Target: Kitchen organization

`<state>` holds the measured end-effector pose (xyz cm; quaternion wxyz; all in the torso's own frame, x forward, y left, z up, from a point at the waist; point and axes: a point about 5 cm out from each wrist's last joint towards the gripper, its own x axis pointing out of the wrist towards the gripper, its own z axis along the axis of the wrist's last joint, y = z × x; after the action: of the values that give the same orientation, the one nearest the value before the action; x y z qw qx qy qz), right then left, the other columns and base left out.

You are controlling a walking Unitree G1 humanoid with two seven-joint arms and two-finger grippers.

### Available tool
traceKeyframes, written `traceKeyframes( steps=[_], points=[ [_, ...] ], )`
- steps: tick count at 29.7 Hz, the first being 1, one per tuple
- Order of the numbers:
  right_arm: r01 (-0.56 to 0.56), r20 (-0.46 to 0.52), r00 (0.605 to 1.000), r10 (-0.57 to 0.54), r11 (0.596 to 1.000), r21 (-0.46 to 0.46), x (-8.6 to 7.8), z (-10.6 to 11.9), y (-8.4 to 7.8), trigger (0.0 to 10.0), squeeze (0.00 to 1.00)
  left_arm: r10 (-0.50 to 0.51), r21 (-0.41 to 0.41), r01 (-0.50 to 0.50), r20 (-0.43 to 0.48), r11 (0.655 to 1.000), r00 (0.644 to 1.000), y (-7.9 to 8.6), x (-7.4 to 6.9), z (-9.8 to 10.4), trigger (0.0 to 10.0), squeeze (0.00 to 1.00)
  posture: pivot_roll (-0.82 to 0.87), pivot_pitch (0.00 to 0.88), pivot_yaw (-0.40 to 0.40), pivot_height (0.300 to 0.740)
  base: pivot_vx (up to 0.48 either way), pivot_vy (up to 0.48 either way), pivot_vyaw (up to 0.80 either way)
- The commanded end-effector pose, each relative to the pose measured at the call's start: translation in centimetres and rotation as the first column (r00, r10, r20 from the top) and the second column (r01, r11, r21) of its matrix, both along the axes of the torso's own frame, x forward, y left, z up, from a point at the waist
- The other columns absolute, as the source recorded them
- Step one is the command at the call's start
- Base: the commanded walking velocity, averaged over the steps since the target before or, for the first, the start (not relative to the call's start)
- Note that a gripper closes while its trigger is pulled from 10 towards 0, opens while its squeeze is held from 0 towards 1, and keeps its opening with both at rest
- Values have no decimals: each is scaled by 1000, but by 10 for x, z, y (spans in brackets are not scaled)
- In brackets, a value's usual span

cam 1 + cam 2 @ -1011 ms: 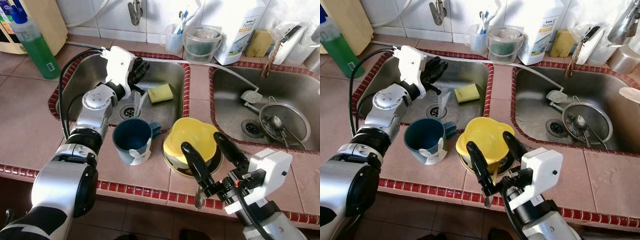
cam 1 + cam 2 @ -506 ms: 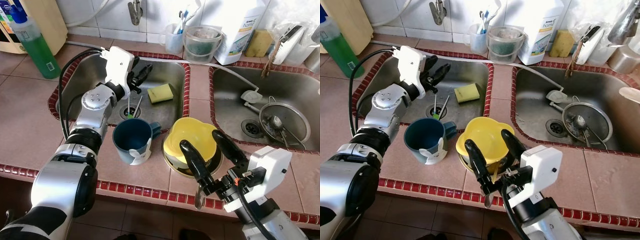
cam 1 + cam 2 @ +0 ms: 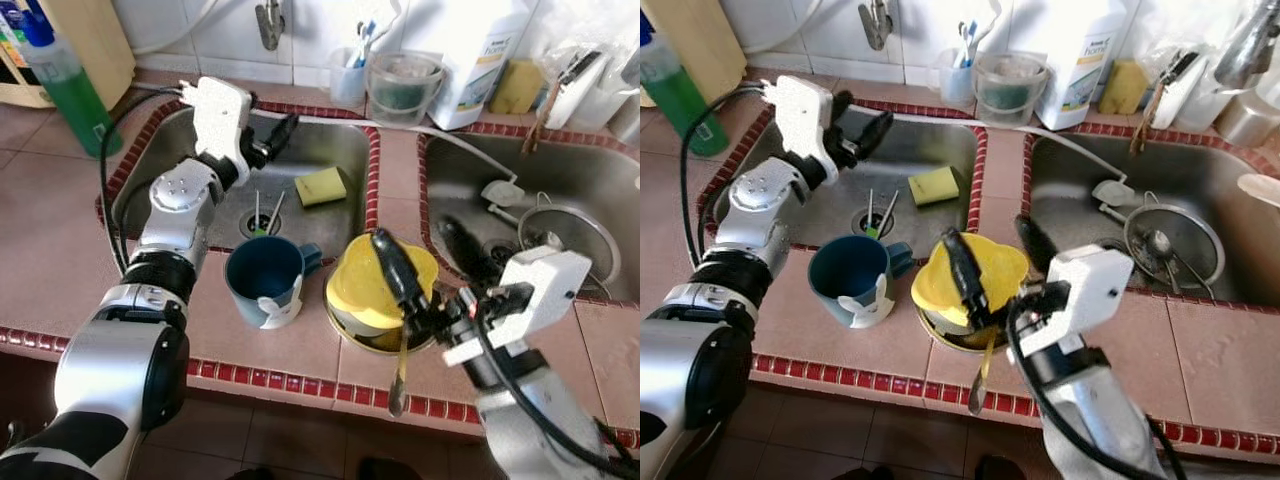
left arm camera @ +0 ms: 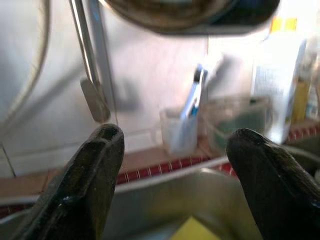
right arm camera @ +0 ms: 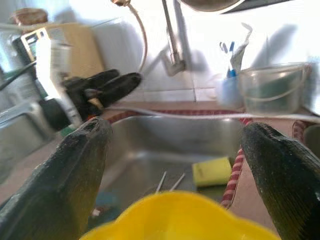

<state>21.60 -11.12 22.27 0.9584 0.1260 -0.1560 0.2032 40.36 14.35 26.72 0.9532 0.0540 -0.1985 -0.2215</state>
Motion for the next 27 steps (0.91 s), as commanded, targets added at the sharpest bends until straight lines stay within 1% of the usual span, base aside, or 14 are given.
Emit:
traceKeyframes(
  steps=[1,5,8,12,14,16,17,19,21,22,23,24,27],
  points=[
    [25,10,1000,-25,1000,6,4,0,-3,10000,0,14,-17,-14,8,1000,1000,4,-3,1,10000,0,-259,155,2,732,0,0,0],
    [17,29,999,-17,1000,8,14,-1,-2,10000,0,38,-45,-37,27,998,999,9,-9,2,10000,0,-229,133,-6,732,0,0,0],
    [15,39,999,-15,1000,5,19,-1,-2,10000,0,49,-47,-48,37,998,998,11,-12,3,10000,0,-219,126,-9,732,0,0,0],
    [46,81,996,-44,999,-20,35,3,-4,10000,0,97,-77,-93,52,993,994,17,-21,3,10000,0,-196,102,-15,732,0,0,0],
    [55,89,995,-53,998,-27,38,4,-5,10000,0,102,-79,-98,54,992,993,17,-23,2,10000,0,-191,100,-16,732,0,0,0],
    [105,130,987,-98,993,-47,49,8,-7,10000,0,151,-122,-145,46,982,987,20,-30,1,10000,0,-177,90,-22,732,0,0,0],
    [105,130,987,-98,993,-47,49,8,-7,10000,0,151,-122,-145,46,982,987,20,-30,1,10000,0,-177,90,-22,732,0,0,0],
    [138,147,981,-128,989,-60,55,9,-8,10000,0,165,-145,-159,34,977,986,20,-33,0,10000,0,-173,88,-23,732,0,0,0],
    [177,158,973,-165,982,-67,60,10,-11,10000,0,179,-154,-174,22,973,984,20,-37,-2,10000,0,-172,84,-22,732,0,0,0],
    [222,165,964,-209,973,-63,65,10,-14,10000,0,202,-175,-198,8,965,979,20,-41,-4,10000,0,-169,79,-22,732,0,0,0],
    [222,165,964,-209,973,-63,65,10,-14,10000,0,202,-175,-198,8,965,979,20,-41,-4,10000,0,-169,79,-22,732,0,0,0],
    [250,165,957,-237,966,-60,69,9,-16,10000,0,215,-193,-213,-9,958,977,21,-43,-8,10000,0,-167,72,-22,732,0,0,0],
    [303,182,940,-288,951,-60,75,8,-19,10000,0,225,-205,-228,-37,952,974,18,-51,-16,10000,0,-169,60,-21,732,0,0,0]
  ],
)
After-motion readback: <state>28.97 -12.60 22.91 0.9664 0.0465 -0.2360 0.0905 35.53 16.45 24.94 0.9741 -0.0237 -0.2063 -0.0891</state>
